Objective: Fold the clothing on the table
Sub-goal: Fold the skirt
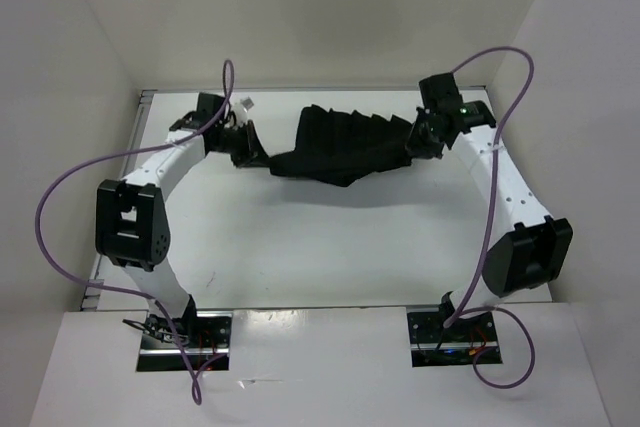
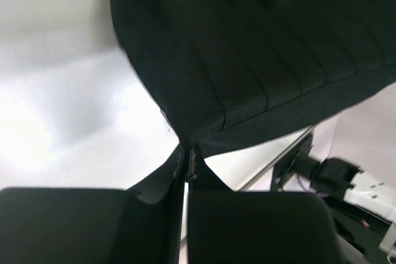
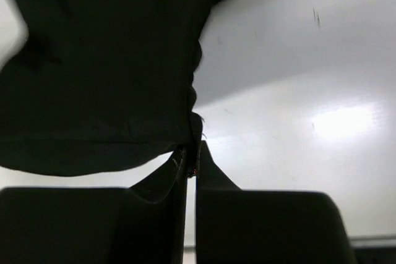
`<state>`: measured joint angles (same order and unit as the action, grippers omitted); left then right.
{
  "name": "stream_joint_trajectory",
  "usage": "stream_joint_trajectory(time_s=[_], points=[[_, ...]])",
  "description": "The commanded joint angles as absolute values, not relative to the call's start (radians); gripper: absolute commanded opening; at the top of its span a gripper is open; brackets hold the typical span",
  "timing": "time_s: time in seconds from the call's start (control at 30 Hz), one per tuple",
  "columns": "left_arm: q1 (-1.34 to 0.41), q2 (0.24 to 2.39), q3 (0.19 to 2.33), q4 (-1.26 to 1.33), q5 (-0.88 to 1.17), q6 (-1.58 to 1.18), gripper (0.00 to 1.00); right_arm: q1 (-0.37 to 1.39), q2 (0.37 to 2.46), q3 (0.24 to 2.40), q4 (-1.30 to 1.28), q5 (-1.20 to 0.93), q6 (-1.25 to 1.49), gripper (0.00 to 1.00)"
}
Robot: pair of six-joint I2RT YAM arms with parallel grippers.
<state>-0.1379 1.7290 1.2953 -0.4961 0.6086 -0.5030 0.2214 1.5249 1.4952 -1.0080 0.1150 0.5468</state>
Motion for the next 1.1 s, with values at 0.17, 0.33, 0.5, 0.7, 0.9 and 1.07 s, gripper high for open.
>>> stream_joint_trajectory(time_s=[0.17,0.33,0.5,0.7,0.9,1.07], points=[[-0.072,1.962,1.984,-0.512,0.713,-0.558,0.0,0.193,1.692,2.076,-0.998,0.179,0.434,0.0],[-0.052,1.919,2.25,-0.601,0.747,-0.539,0.0,0.193,1.694,2.347,-1.058,0.147,0.399,0.0],[-0.043,1.569,1.846,-0.436,0.758,-0.541,0.0,0.202,1.464,2.064,-0.97,0.072,0.377,0.0],[0.006,1.228,1.519,-0.439,0.779,-0.534,0.0,0.212,1.128,1.769,-0.957,-0.06,0.368,0.0],[0.029,1.163,1.525,-0.483,0.759,-0.534,0.0,0.212,1.09,1.73,-0.989,-0.087,0.368,0.0],[0.038,1.348,1.578,-0.482,0.759,-0.523,0.0,0.212,1.279,1.707,-0.893,-0.13,0.368,0.0]])
